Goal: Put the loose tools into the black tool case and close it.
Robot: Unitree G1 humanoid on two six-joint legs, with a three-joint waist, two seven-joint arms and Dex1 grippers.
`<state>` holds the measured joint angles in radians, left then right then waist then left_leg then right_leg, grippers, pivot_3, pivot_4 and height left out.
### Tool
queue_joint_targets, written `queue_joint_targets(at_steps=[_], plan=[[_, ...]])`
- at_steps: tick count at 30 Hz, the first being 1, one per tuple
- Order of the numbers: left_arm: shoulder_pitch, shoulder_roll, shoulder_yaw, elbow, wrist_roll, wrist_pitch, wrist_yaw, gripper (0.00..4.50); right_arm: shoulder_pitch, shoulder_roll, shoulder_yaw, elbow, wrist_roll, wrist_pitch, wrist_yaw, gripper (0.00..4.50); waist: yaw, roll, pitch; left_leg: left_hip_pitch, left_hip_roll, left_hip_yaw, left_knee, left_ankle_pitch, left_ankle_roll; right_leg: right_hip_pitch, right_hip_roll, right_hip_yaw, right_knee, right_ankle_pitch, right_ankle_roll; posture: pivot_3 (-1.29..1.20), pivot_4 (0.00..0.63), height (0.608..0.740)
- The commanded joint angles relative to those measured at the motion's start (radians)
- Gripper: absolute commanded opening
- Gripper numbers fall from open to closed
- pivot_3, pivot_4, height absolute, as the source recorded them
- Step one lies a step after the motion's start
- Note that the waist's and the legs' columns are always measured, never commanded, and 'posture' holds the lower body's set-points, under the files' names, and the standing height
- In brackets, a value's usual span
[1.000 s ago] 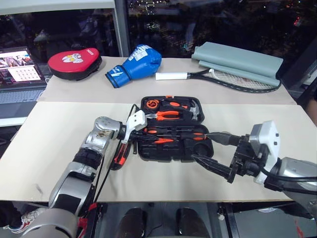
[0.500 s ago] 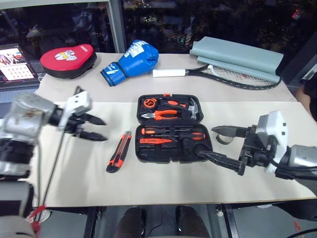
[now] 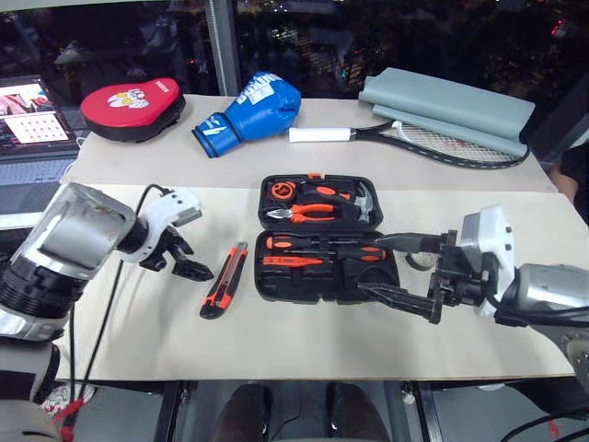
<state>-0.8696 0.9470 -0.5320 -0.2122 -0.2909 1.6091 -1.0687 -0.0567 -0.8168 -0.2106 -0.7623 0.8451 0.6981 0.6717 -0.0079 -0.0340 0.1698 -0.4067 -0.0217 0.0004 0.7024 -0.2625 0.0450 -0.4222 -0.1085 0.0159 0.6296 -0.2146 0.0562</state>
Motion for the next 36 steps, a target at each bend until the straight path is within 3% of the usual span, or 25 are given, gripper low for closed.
queue_joint_targets(at_steps=[1,10,13,19,26,29,33,36], plan=[[-0.013,-0.018,0.001,-0.007,-0.078,0.005,0.075,4.47,-0.011,0.009,-0.005,-0.04,-0.004,-0.017,-0.028,4.5,0.0,0.0,0.0,0.0,0.0,0.0,0.0,0.0,0.0,0.0,0.0,0.0,0.0,0.0,0.0,0.0,0.15,0.736],[0.005,-0.051,-0.043,0.0,-0.149,0.005,0.21,4.47,-0.011,0.02,0.001,-0.056,-0.001,-0.013,-0.057,4.5,0.009,0.002,-0.001,0.004,0.0,0.0,0.0,0.0,-0.001,0.003,0.0,0.001,0.001,0.0,0.0,0.0,0.15,0.736],[0.006,-0.074,-0.059,0.019,-0.162,0.005,0.23,3.72,-0.008,0.027,0.002,-0.061,0.0,-0.011,-0.067,4.5,0.011,0.004,-0.002,0.006,0.0,0.0,0.0,0.0,-0.001,0.005,0.0,0.001,0.001,0.0,0.0,0.0,0.15,0.736],[0.004,-0.096,-0.06,0.035,-0.175,0.005,0.258,1.72,0.009,0.02,0.0,-0.07,-0.007,-0.014,-0.067,4.5,0.018,0.007,-0.004,0.006,-0.001,0.0,0.0,0.0,-0.001,0.005,-0.001,0.001,0.0,0.0,0.0,0.0,0.15,0.736],[0.013,-0.013,-0.094,0.128,-0.109,-0.137,0.227,1.68,0.016,0.01,-0.024,-0.071,0.009,-0.011,-0.061,4.5,0.018,0.008,-0.005,0.008,-0.001,0.0,0.0,0.0,-0.001,0.006,-0.001,0.001,0.001,0.0,-0.001,0.0,0.15,0.736],[-0.008,0.03,-0.119,0.264,-0.032,-0.314,0.162,1.68,0.025,0.003,-0.035,-0.074,0.017,-0.008,-0.06,4.5,0.018,0.01,-0.006,0.01,-0.001,0.0,-0.001,0.001,-0.001,0.009,0.0,0.001,0.001,-0.001,-0.002,0.0,0.15,0.736],[-0.086,0.022,-0.091,0.478,0.083,-0.694,0.06,1.68,0.037,-0.016,-0.058,-0.072,0.035,-0.004,-0.05,4.5,0.017,0.009,-0.006,0.02,0.002,0.001,-0.005,0.002,-0.002,0.018,0.002,0.0,-0.001,-0.006,0.002,0.0,0.15,0.736],[-0.167,0.006,-0.087,0.581,0.137,-0.872,-0.073,1.68,0.043,-0.03,-0.075,-0.068,0.047,-0.001,-0.042,4.5,0.019,0.004,-0.002,0.017,0.003,0.0,-0.006,0.006,-0.005,0.014,0.003,-0.001,-0.001,-0.008,-0.005,0.0,0.15,0.736]])
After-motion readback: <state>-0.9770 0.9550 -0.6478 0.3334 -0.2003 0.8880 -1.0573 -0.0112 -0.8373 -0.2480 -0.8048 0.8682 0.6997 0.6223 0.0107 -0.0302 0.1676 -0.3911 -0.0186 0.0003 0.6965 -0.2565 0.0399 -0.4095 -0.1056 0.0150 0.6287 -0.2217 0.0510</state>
